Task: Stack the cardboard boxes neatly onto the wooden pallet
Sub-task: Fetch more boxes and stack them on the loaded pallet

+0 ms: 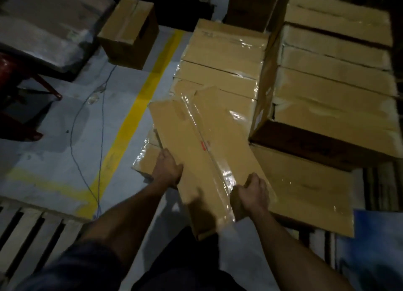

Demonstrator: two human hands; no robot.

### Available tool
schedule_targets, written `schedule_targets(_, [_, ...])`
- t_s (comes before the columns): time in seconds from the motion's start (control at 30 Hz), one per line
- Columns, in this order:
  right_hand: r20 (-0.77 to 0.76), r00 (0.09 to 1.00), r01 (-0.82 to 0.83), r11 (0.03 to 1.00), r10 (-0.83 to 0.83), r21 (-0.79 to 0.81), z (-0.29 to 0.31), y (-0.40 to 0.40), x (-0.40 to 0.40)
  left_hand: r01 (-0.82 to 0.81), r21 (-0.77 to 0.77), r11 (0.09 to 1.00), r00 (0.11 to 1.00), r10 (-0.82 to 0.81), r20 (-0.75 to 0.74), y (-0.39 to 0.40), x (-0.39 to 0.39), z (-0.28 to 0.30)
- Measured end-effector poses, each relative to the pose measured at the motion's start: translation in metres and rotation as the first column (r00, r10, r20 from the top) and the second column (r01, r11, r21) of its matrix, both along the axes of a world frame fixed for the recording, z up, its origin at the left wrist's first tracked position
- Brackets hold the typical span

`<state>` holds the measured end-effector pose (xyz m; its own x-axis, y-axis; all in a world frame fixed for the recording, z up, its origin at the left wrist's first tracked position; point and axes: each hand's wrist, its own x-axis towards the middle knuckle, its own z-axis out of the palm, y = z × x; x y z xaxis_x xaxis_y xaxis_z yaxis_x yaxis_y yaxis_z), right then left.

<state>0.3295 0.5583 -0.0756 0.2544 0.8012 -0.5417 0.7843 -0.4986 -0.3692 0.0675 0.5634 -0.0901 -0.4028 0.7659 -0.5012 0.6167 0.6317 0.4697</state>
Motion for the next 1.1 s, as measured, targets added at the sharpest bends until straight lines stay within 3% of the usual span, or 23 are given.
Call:
schedule_targets(0.13, [-0.089, 0.978, 0.183, 0.982, -0.188, -0.054, 0.005, -0.050, 0.003, 0.200, -0.031, 0.979, 0.974, -0.202, -0.102, 0.008, -0.007, 0.018])
schedule_targets(0.3, [-0.214, 0.869, 0.442, 0.894, -0.446, -0.071, 0.002, -0.084, -0.006, 0.379, -0.035, 0.925, 0.892, -0.375, -0.251, 0.031, -0.011, 0.036])
schedule_targets(0.47, [-0.225, 0.726, 0.654, 0.754, -0.649, -0.065, -0.008, -0.071, -0.033, 0.486, -0.062, 0.872, 0.825, -0.481, -0.297, 0.087, -0.042, 0.019])
schedule_targets(0.67, [-0.135, 0.502, 0.857, 0.512, -0.854, -0.056, -0.032, -0.046, -0.059, 0.571, -0.051, 0.820, 0.773, -0.557, -0.304, 0.173, -0.073, 0.000])
schedule_targets(0.8, [-0.106, 0.391, 0.917, 0.397, -0.914, -0.037, -0.052, -0.042, -0.063, 0.565, -0.068, 0.822, 0.789, -0.563, -0.248, 0.226, -0.087, -0.017])
schedule_targets(0.93, [-0.053, 0.315, 0.948, 0.317, -0.947, -0.025, -0.063, -0.034, -0.063, 0.537, -0.125, 0.834, 0.818, -0.551, -0.163, 0.278, -0.110, -0.069])
schedule_targets(1.1, [-0.046, 0.253, 0.967, 0.254, -0.966, -0.006, -0.067, -0.031, -0.063, 0.527, -0.077, 0.847, 0.848, -0.530, -0.023, 0.275, -0.091, -0.032])
